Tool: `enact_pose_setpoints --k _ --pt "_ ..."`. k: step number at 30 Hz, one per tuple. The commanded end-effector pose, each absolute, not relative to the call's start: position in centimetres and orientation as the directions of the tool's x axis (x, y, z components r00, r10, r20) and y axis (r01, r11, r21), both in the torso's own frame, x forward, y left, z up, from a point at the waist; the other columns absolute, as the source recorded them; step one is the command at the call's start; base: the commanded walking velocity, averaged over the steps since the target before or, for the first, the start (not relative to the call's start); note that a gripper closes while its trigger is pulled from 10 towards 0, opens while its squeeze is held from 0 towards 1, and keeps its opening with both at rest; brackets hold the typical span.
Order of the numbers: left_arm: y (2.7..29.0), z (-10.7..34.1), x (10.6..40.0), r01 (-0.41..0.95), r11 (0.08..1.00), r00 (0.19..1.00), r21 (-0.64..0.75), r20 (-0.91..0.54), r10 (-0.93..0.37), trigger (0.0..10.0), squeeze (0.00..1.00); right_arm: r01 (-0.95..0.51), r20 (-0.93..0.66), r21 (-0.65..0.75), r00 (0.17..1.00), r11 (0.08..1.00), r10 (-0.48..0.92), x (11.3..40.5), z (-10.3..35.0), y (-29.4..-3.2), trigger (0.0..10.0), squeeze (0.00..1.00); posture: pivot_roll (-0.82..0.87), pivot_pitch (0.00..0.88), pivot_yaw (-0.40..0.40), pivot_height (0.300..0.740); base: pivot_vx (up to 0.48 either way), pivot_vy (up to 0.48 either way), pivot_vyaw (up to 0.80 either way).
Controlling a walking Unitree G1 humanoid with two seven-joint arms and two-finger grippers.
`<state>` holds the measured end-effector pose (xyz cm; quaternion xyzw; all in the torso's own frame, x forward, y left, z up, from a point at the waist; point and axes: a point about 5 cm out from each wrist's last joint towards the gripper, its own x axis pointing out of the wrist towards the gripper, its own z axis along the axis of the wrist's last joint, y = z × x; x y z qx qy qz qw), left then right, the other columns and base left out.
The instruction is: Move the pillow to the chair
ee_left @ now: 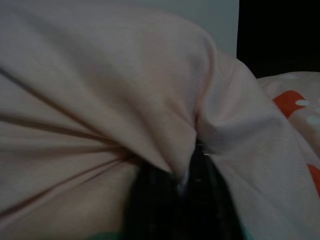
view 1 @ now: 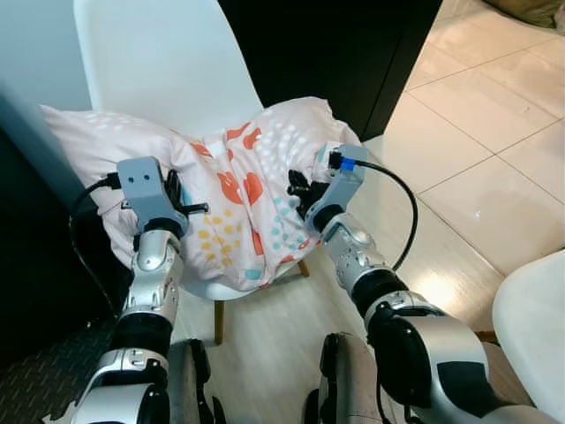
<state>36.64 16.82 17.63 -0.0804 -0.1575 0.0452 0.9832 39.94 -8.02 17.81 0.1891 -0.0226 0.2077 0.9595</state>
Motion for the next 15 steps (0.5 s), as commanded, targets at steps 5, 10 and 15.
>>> enact_pose_setpoints --k 5,10,15 --pt "15.8 16.6 36.6 -0.015 0.98 0.959 -0.196 0.276 0.07 10.0 1.0 -0.463 0.052 0.358 0.877 0.811 0.478 39.1 15.7 -6.6 10.0 1.0 0.06 0.309 -0.059 0.576 0.0 0.0 0.0" --pt "15.6 17.2 36.5 -0.004 0.984 0.953 -0.179 0.298 0.058 10.0 1.0 -0.487 0.069 0.331 0.867 0.808 0.494 39.1 16.1 -6.6 10.0 1.0 0.06 0.298 -0.057 0.576 0.0 0.0 0.0" --pt "14.9 17.5 36.1 0.013 0.996 0.951 -0.09 0.308 0.015 10.0 1.0 -0.496 0.085 0.276 0.866 0.823 0.494 39.3 16.6 -7.3 10.0 1.0 0.05 0.281 -0.051 0.576 0.0 0.0 0.0"
